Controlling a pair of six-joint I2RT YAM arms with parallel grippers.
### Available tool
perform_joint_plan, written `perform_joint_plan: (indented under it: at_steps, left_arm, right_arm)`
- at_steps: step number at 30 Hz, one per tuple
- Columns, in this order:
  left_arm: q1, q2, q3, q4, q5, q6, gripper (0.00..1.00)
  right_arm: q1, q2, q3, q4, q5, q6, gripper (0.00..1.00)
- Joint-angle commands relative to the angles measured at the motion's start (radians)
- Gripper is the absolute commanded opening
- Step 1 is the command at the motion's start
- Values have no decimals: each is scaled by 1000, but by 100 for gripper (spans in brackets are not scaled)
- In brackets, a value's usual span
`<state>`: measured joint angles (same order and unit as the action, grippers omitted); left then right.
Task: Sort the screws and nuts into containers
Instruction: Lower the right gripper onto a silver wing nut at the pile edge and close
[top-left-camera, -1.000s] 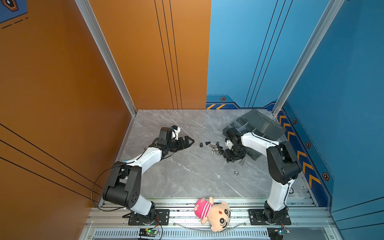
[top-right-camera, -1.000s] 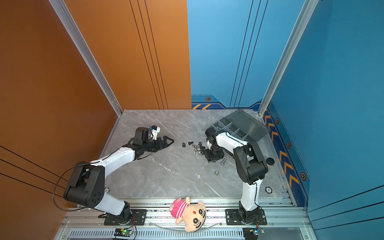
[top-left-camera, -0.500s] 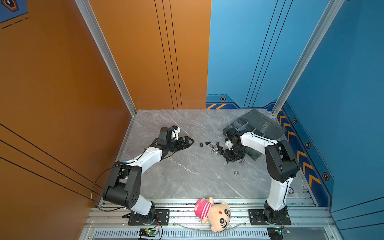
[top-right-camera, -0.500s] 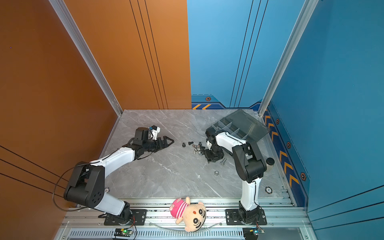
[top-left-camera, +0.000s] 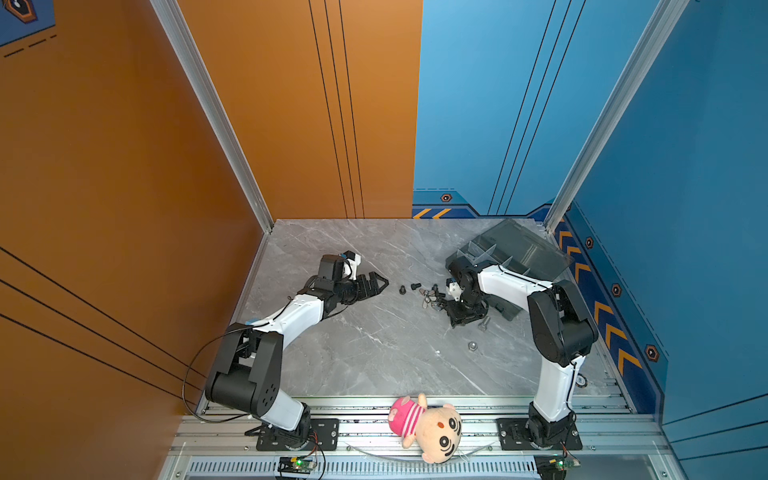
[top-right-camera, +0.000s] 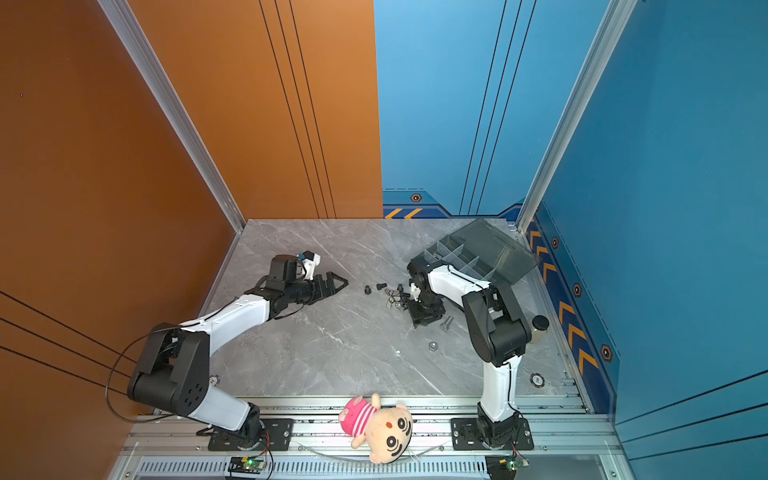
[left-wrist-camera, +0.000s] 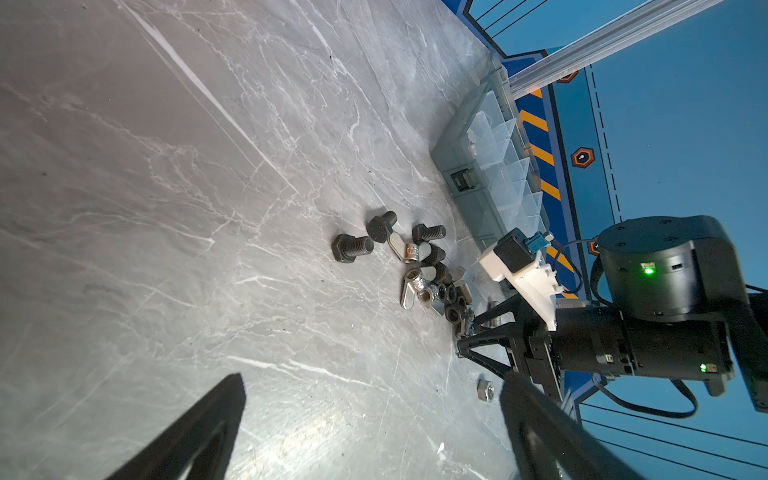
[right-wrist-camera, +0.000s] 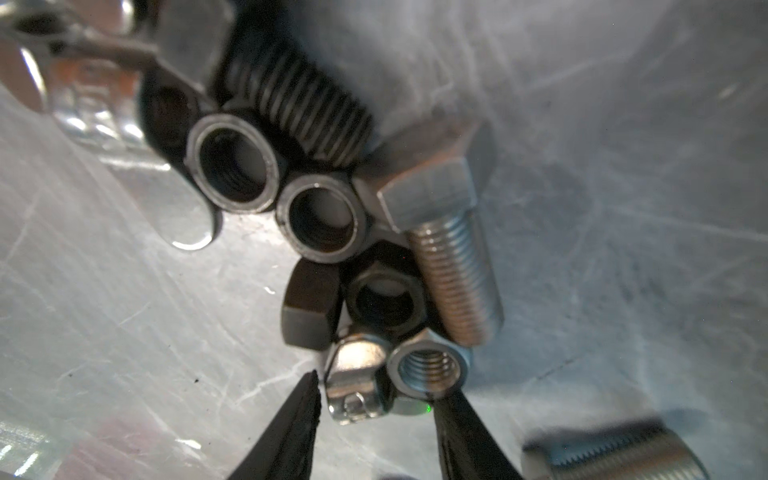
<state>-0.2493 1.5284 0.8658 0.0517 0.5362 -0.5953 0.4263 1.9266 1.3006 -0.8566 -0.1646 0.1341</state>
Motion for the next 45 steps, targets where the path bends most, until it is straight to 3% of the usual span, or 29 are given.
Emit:
perform_joint_plan:
  at_steps: [1,7,20,45]
  left_arm:
    - [0,6,4,-14,14,12,98]
    - [1,7,1,-12,18,13,98]
    - [6,16,4,-9,33,20,98]
    - [14,27,6,-2,48,20,98]
  right_arm:
    - [14,31,4,1,-18,22,46]
    - [34,36,-4,19,-25,48,51]
    - [107,11,-59,56,-19,137,51]
    - [86,39,-72,196,74,300,45]
